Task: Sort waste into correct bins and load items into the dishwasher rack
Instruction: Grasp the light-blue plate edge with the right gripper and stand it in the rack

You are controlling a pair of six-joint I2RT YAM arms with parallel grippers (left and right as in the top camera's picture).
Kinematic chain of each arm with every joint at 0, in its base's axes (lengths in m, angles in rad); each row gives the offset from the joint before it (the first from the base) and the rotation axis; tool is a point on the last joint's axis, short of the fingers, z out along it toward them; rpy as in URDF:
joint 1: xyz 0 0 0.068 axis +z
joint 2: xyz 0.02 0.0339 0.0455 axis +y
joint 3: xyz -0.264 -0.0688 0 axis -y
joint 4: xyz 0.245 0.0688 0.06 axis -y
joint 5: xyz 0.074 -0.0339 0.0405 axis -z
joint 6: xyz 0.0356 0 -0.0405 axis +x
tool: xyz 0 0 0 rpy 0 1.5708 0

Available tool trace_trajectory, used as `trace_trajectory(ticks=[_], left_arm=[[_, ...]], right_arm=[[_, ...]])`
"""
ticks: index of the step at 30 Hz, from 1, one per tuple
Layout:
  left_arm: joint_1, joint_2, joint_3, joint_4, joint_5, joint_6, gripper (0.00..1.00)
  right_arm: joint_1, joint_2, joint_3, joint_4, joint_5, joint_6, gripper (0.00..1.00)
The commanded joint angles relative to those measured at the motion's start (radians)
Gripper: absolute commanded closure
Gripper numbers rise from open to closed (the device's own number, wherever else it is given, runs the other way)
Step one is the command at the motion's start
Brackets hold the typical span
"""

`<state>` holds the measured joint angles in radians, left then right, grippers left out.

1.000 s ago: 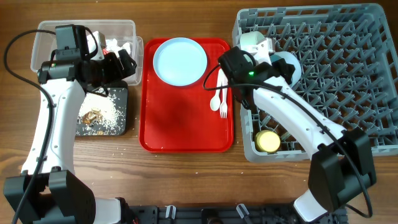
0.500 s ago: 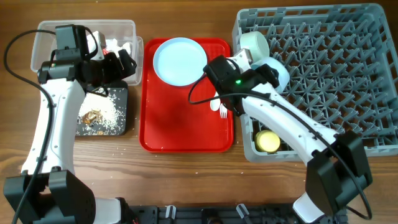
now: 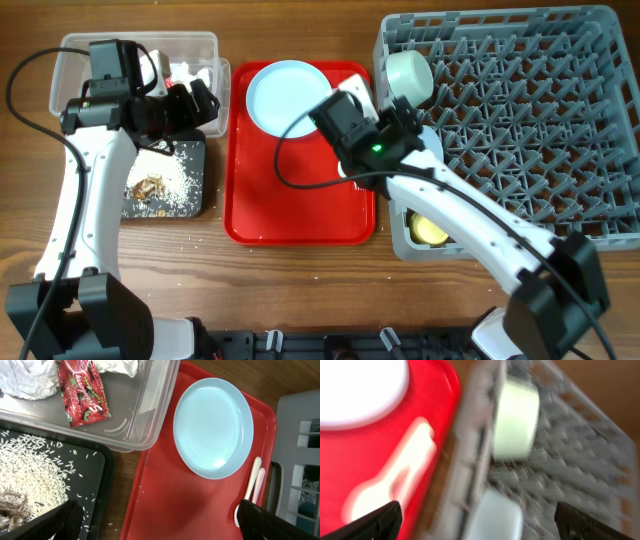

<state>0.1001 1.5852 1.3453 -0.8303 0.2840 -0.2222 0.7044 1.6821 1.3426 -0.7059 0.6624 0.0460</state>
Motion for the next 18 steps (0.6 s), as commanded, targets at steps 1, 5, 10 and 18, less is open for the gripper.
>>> trace_trajectory(ticks=[1,5,10,18], left_arm=[[0.005,-0.015,0.003,-0.001,-0.005,0.006,0.0],[0.005,-0.015,0.003,-0.001,-0.005,0.006,0.0],[0.005,-0.015,0.003,-0.001,-0.005,0.006,0.0],[0.005,-0.015,0.003,-0.001,-0.005,0.006,0.0]], right_arm=[[0.002,-0.054,0.02,0.135,-0.363,0.006,0.0],[-0.007,-0.05,0.011,0.252,-0.559,0.102,0.01],[-0.043,-0.049,0.027,0.376,-0.571,0.35,0.07],[-0.16,0.211,0.415,0.079,-0.775,0.354,0.01]])
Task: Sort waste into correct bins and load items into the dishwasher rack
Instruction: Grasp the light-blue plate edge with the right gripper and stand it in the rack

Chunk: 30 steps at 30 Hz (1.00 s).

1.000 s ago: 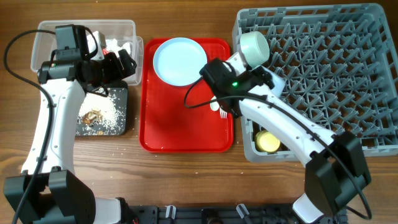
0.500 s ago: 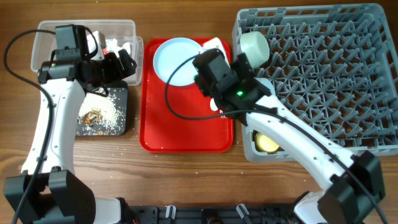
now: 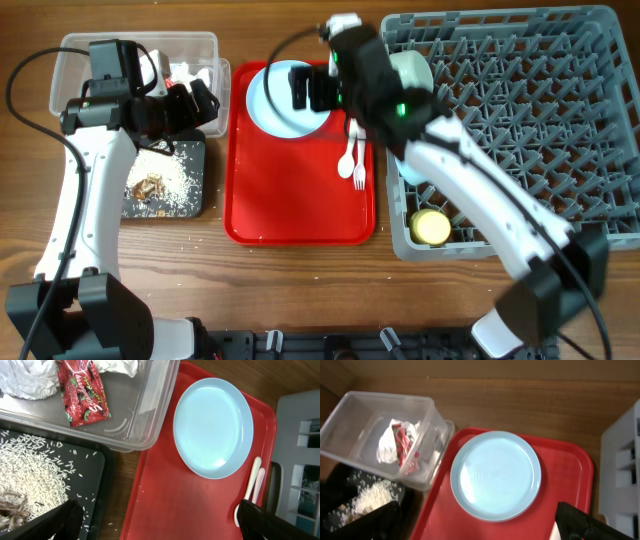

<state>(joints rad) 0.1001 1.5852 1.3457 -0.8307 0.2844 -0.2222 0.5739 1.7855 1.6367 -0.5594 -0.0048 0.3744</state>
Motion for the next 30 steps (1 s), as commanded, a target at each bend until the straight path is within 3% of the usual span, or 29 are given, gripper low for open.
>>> trace_trajectory(ticks=[1,4,9,12,16,23,26,30], left_arm=[[0.005,-0.015,0.003,0.0,-0.006,0.006,0.0],[0.005,-0.015,0.003,0.0,-0.006,0.006,0.0],[0.005,-0.015,0.003,0.0,-0.006,0.006,0.0],[0.005,-0.015,0.003,0.0,-0.006,0.006,0.0],[0.005,-0.015,0.003,0.0,-0.006,0.006,0.0],[0.005,-0.015,0.003,0.0,-0.006,0.006,0.0],[0.005,-0.015,0.003,0.0,-0.006,0.006,0.0],[0.005,-0.015,0.003,0.0,-0.006,0.006,0.0]], right_arm=[[-0.053,0.222,0.261,-0.196,-0.156,0.025,0.0],[-0.071,0.379,0.412,-0.36,-0.178,0.038,0.01],[-0.071,0.513,0.414,-0.38,-0.181,0.142,0.01],[-0.071,0.536,0.378,-0.368,-0.12,0.216,0.08],[-0.071,0.547,0.301,-0.278,-0.086,0.285,0.3],[-0.066,0.547,0.197,-0.182,-0.109,0.349,0.6],[-0.05,0.548,0.167,-0.15,-0.108,0.441,0.7],[-0.03,0.548,0.135,-0.099,-0.108,0.441,0.77]])
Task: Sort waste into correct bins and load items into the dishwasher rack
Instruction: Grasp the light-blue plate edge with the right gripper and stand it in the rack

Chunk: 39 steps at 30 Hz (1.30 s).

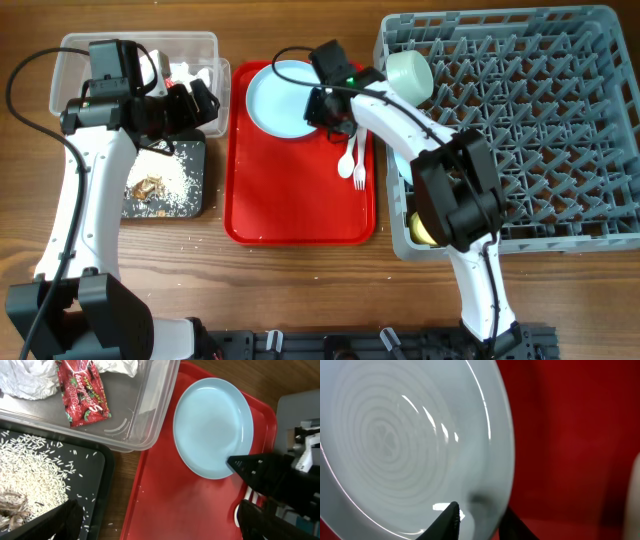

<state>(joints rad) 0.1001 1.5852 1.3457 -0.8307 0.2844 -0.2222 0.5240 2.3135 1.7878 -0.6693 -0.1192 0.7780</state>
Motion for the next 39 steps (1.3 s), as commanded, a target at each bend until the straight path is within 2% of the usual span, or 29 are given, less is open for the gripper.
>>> trace_trajectory(ticks=[1,3,10,17,25,28,32,34,39], left_arm=[[0.005,-0.015,0.003,0.0,-0.006,0.006,0.0],[0.005,-0.015,0.003,0.0,-0.006,0.006,0.0],[0.005,-0.015,0.003,0.0,-0.006,0.006,0.0],[0.005,-0.015,0.003,0.0,-0.006,0.006,0.0],[0.005,-0.015,0.003,0.0,-0.006,0.006,0.0],[0.005,-0.015,0.003,0.0,-0.006,0.006,0.0],[0.005,-0.015,0.003,0.0,-0.006,0.006,0.0],[0.005,-0.015,0.003,0.0,-0.006,0.006,0.0],[0.005,-0.015,0.003,0.0,-0.006,0.006,0.0]], right_arm=[[0.021,0.02,-0.016,0.011,0.006,0.037,0.83],[0.022,0.02,-0.016,-0.003,0.002,0.038,0.94],[0.002,-0.005,-0.015,-0.042,-0.024,0.023,0.96],[-0.077,-0.185,-0.015,-0.057,0.042,-0.256,0.96],[-0.092,-0.417,-0.015,-0.098,0.362,-0.359,0.96],[-0.092,-0.489,-0.015,-0.126,0.551,-0.36,0.96],[-0.092,-0.564,-0.015,-0.187,0.964,-0.361,0.96],[-0.092,-0.58,-0.015,-0.212,1.111,-0.363,0.96],[-0.102,-0.576,-0.016,-0.238,1.37,-0.438,0.96]])
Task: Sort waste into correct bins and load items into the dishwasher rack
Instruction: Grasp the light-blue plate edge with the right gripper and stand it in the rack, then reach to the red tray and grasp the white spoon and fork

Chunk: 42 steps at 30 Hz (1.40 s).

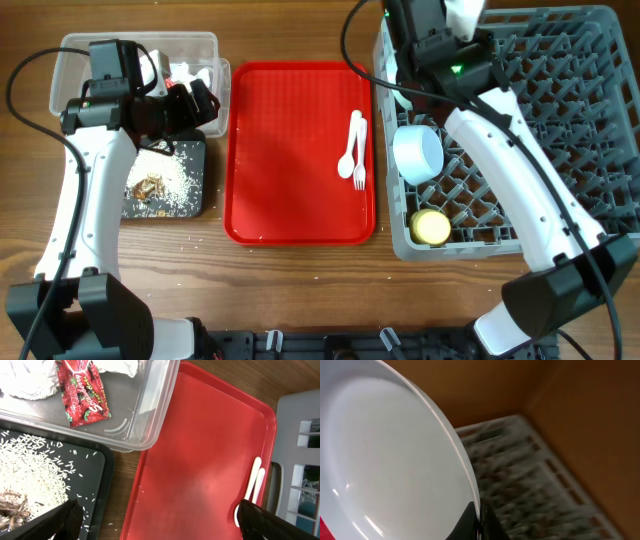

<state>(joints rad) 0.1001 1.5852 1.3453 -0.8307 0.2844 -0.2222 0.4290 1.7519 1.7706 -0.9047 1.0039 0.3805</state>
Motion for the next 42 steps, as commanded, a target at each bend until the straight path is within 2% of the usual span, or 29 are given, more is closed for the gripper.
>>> trace_trajectory(ticks=[1,4,9,16,23,25,26,27,28,30,36,37,38,39,42], left_arm=[[0.005,-0.015,0.003,0.0,-0.006,0.006,0.0],[0.005,-0.015,0.003,0.0,-0.006,0.006,0.0],[0.005,-0.015,0.003,0.0,-0.006,0.006,0.0],[0.005,-0.015,0.003,0.0,-0.006,0.006,0.0],[0.005,-0.015,0.003,0.0,-0.006,0.006,0.0],[0.005,-0.015,0.003,0.0,-0.006,0.006,0.0],[0.005,-0.015,0.003,0.0,-0.006,0.006,0.0],[0.005,-0.015,0.003,0.0,-0.006,0.006,0.0],[0.005,-0.015,0.003,0.0,-0.006,0.006,0.0],[0.005,-0.015,0.003,0.0,-0.006,0.006,0.0],[0.005,-0.015,0.003,0.0,-0.006,0.006,0.0],[0.005,-0.015,0.003,0.0,-0.006,0.006,0.0],[0.005,-0.015,0.003,0.0,-0.006,0.006,0.0],[0.005,-0.015,0.003,0.0,-0.006,0.006,0.0],[0.005,-0.015,0.003,0.0,-0.006,0.006,0.0]], right_arm=[[-0.018,-0.013,0.002,-0.002,0.257,-0.04,0.96],[-0.076,0.007,0.002,-0.001,0.252,-0.045,0.96],[-0.16,0.075,0.002,0.031,0.155,-0.157,0.96],[-0.176,0.213,0.002,0.132,0.086,-0.229,0.96],[-0.176,0.298,0.002,0.134,0.07,-0.227,0.96],[-0.176,0.3,0.002,0.136,0.004,-0.227,0.94],[-0.176,0.3,0.002,0.138,-0.043,-0.228,0.83],[-0.176,0.3,0.002,0.138,-0.084,-0.227,0.6],[-0.176,0.3,0.002,0.137,-0.127,-0.228,0.43],[-0.176,0.294,0.002,0.133,-0.207,-0.228,0.21],[-0.173,0.159,0.04,0.08,-0.522,-0.227,0.0],[-0.173,0.118,0.04,0.081,-0.611,-0.223,0.01],[-0.173,0.083,0.04,0.082,-0.717,-0.223,0.0],[-0.173,0.037,0.04,0.085,-0.926,-0.224,0.0],[-0.164,0.008,0.039,0.081,-1.34,-0.222,0.0]])
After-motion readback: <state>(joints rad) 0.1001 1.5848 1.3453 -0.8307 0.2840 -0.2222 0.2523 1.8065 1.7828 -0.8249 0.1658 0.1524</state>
